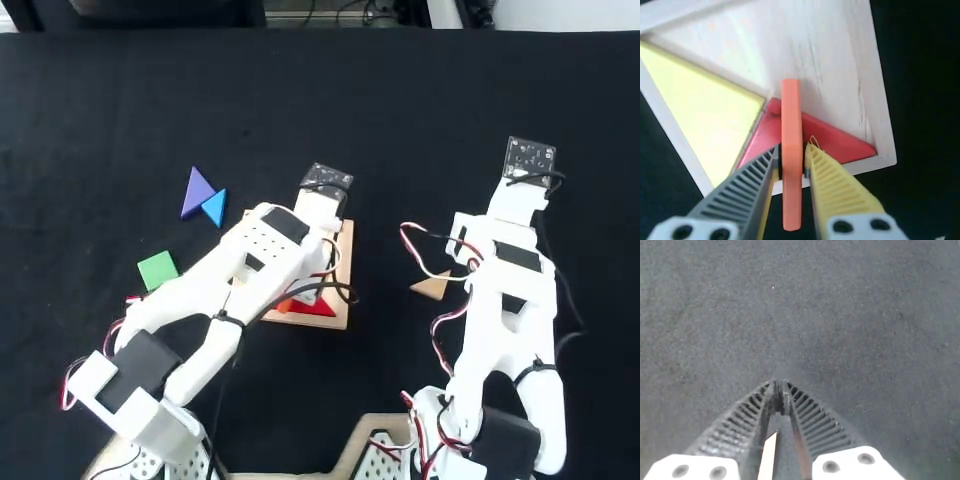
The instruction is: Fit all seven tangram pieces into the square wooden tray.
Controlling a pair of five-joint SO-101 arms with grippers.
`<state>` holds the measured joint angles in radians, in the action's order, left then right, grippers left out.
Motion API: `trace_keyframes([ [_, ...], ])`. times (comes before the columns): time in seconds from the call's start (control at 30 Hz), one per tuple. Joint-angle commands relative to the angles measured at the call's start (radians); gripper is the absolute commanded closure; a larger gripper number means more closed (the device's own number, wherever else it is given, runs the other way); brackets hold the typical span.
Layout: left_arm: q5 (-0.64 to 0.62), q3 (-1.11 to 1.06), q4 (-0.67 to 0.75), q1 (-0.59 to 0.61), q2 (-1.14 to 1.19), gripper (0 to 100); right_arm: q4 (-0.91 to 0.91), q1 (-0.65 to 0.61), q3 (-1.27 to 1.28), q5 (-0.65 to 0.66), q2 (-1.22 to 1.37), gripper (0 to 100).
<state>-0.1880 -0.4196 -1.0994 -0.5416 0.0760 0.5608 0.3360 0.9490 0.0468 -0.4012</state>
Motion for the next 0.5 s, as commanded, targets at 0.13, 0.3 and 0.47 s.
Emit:
trace_keyframes([
  [0.13,0.006,0.053,-0.006,-0.004,-0.018,88,-0.015,-0.012,-0.028,0.002,-0.028,98.7],
  [0.3,0.008,0.053,-0.006,-0.004,-0.020,88,-0.015,-0.014,-0.028,0.026,-0.028,98.7],
  [0.47,0.008,0.053,-0.011,-0.012,-0.020,88,-0.015,-0.014,-0.028,0.028,-0.028,98.7],
])
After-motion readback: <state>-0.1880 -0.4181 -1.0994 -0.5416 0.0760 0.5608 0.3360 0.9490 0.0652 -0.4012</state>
